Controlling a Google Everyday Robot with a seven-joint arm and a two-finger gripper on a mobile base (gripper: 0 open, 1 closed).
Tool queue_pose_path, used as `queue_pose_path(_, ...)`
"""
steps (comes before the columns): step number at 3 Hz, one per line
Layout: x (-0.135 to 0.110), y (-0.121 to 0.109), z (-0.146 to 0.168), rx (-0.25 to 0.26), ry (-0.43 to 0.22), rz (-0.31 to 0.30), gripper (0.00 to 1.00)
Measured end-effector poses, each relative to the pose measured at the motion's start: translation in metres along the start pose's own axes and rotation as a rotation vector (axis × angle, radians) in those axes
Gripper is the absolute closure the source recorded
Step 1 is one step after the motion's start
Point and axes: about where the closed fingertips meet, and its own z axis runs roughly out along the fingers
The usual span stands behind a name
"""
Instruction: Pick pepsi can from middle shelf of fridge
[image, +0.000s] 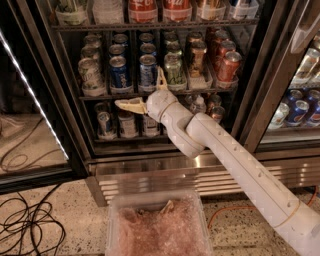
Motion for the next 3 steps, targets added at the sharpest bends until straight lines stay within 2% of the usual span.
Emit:
queue_pose_path(1, -0.002, 0.004, 0.003, 0.063, -0.016, 0.002, 0.0)
queue_pose_path(2, -0.015, 0.003, 0.007, 0.074, -0.041, 0.022, 0.0)
queue_pose_path(3, -0.015, 0.003, 0.007, 0.073, -0.041, 0.022, 0.0)
